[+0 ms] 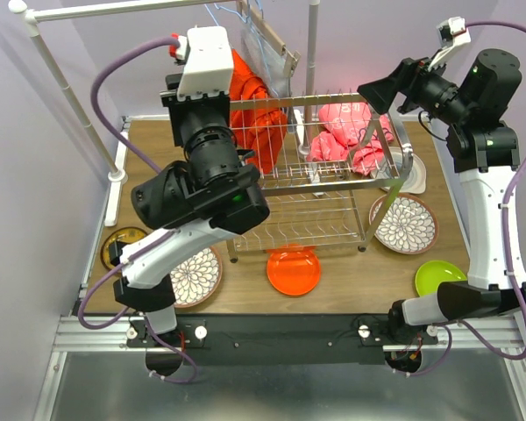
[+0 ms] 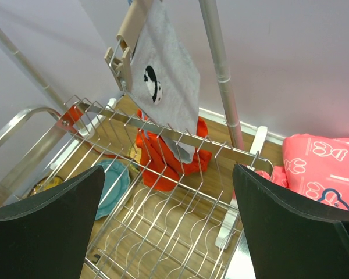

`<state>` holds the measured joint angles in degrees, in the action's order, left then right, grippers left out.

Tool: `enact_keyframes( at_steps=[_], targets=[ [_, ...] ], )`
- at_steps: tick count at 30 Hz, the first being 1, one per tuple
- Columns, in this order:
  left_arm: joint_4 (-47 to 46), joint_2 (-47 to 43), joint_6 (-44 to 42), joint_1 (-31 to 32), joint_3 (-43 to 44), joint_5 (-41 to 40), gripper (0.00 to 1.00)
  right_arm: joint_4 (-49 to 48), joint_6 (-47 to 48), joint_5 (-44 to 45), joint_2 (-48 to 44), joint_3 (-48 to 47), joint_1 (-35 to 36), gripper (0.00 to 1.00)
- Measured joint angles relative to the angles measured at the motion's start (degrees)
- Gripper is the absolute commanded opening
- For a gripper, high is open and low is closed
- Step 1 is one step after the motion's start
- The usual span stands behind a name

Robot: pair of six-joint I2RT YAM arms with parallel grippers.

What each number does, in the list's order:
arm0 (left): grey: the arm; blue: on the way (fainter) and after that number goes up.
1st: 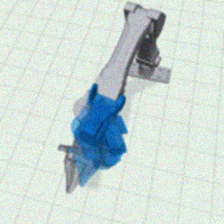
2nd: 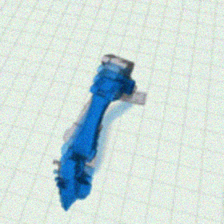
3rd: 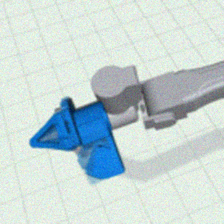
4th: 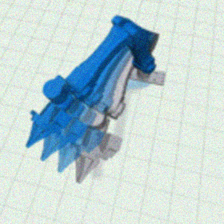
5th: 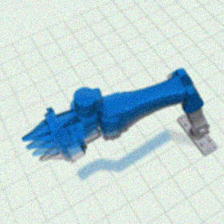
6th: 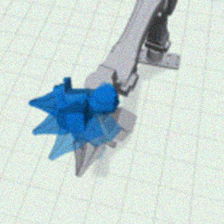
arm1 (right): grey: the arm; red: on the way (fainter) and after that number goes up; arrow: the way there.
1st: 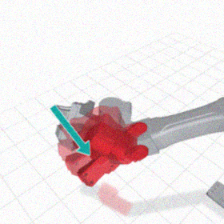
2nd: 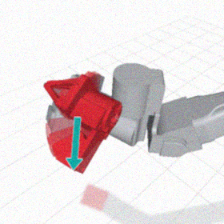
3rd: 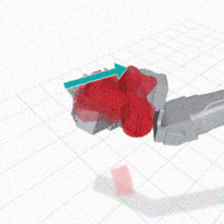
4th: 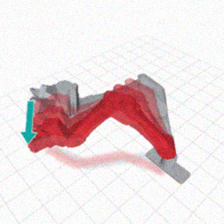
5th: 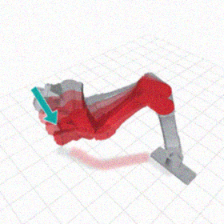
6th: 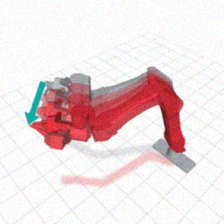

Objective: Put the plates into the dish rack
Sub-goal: Insert the plate into the dish rack

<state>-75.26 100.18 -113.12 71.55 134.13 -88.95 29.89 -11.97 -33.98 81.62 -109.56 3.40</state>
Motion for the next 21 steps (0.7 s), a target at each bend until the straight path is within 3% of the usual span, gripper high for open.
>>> enact_keyframes(
  at_steps=[8, 17, 21],
  targets=[
    [-0.28, -1.51, 0.37, 0.07, -1.09, -0.20, 0.00, -0.02, -0.63, -0.02, 0.00, 0.07, 0.00, 1.00],
    [-0.26, 5.25, -0.26, -4.79, 2.89, -0.44, 0.00, -0.04, -0.92, -0.04, -0.02, 0.42, 0.00, 1.00],
    [-0.09, 5.79, 6.25, -5.73, 1.95, -0.52, 0.00, -0.04, -0.92, -0.02, -0.04, 0.68, 0.00, 1.00]
  ],
)
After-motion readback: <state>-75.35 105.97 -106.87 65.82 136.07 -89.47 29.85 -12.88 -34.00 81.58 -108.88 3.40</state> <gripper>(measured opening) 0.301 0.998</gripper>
